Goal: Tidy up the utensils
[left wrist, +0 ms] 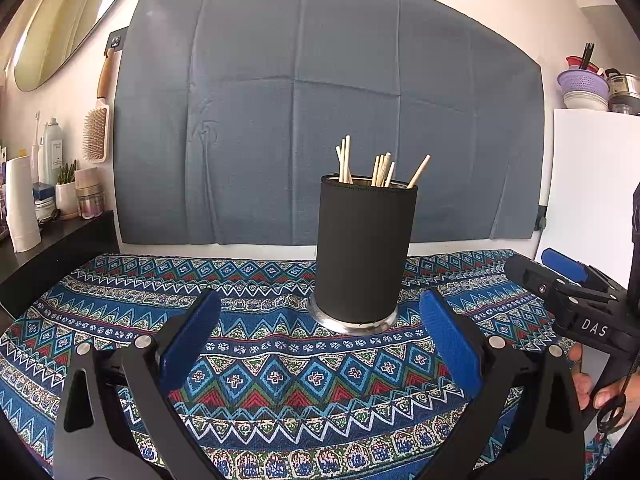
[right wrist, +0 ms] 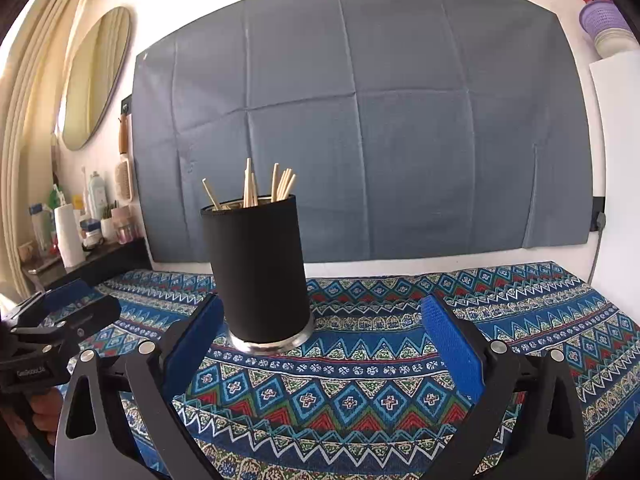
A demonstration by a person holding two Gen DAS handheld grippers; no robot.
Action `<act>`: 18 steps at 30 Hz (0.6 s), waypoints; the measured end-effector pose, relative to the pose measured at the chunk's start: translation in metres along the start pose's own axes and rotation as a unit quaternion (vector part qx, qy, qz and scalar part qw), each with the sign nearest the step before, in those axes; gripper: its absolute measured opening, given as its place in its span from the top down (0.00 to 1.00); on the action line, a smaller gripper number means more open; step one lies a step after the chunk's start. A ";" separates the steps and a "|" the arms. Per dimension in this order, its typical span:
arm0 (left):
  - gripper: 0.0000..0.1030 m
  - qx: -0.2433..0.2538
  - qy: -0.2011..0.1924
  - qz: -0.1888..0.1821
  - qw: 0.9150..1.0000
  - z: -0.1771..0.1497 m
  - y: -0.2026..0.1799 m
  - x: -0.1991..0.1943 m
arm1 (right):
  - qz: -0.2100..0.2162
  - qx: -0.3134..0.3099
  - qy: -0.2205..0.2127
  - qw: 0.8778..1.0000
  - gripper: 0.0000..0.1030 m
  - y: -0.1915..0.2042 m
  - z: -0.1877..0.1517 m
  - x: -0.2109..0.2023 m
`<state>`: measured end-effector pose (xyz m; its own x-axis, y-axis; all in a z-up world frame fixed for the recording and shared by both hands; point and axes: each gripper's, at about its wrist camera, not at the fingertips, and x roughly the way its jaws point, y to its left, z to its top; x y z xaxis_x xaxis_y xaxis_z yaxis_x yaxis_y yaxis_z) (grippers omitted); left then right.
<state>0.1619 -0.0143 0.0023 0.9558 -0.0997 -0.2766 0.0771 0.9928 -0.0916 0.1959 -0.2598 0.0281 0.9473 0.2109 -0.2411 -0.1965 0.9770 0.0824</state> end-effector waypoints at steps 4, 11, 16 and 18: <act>0.05 0.003 0.008 -0.001 1.000 -0.001 -0.001 0.003 | -0.018 -0.008 -0.002 1.000 0.08 0.002 -0.002 -0.002; 0.05 0.016 0.005 0.005 1.000 -0.002 -0.006 0.000 | -0.012 -0.001 -0.005 1.000 0.08 -0.002 -0.002 -0.007; 0.05 0.007 0.004 0.011 1.000 -0.001 -0.003 -0.001 | -0.016 0.012 0.000 1.000 0.08 -0.007 -0.002 -0.007; 0.05 0.006 0.004 0.013 1.000 -0.001 -0.002 -0.001 | -0.018 0.009 0.002 1.000 0.08 -0.006 -0.002 -0.006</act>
<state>0.1602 -0.0165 0.0018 0.9550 -0.0751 -0.2869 0.0566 0.9958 -0.0722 0.1914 -0.2665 0.0273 0.9526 0.1751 -0.2487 -0.1571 0.9834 0.0905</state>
